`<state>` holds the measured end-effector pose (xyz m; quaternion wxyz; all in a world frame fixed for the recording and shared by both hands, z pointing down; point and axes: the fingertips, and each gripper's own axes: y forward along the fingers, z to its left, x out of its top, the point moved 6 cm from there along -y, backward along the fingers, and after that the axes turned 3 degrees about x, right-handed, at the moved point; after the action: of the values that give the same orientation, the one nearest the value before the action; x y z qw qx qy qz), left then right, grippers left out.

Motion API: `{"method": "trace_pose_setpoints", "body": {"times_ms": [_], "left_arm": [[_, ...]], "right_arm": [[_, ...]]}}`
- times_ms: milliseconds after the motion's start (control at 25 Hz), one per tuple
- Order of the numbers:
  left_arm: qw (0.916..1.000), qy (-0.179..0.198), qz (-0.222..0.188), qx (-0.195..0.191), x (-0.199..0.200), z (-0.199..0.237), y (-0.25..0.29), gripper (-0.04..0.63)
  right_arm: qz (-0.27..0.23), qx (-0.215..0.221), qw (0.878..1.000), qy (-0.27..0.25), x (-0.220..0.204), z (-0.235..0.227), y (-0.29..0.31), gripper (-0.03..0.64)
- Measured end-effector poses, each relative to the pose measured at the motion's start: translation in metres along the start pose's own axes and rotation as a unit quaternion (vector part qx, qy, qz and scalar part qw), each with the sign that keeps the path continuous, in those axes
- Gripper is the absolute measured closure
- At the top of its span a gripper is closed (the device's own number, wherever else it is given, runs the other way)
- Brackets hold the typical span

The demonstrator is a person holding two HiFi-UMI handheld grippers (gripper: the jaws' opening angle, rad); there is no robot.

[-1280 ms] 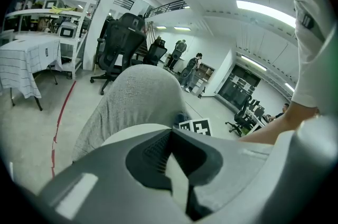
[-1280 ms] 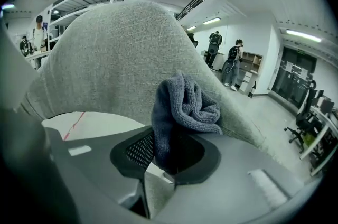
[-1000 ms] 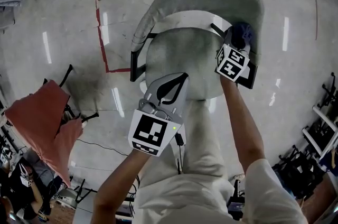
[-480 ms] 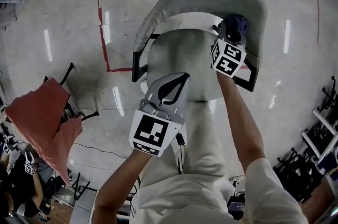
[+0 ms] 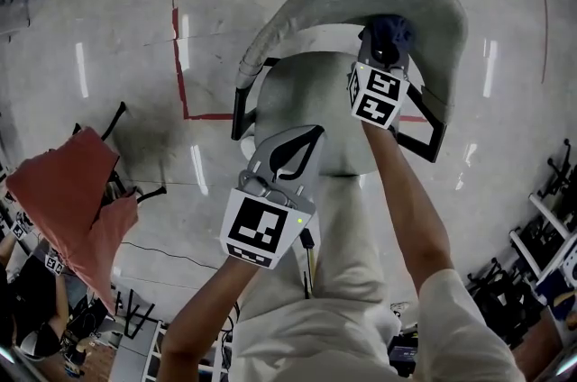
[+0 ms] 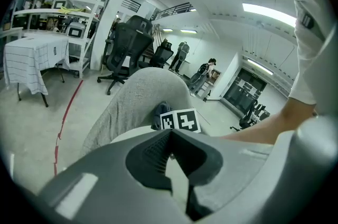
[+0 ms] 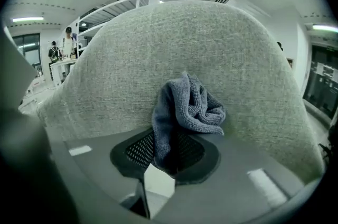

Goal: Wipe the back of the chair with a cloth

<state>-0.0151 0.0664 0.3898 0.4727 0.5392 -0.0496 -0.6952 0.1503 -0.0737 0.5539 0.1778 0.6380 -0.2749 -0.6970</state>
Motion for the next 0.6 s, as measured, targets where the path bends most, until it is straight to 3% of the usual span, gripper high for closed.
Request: {"method": "trace_pose_setpoints", "body": {"times_ms": [600], "left_arm": [[0.9996, -0.012, -0.010, 0.022, 0.000, 0.028, -0.022, 0.595]], "right_arm": [[0.002, 0.066, 0.998, -0.023, 0.004, 0.076, 0.012, 0.511]]}}
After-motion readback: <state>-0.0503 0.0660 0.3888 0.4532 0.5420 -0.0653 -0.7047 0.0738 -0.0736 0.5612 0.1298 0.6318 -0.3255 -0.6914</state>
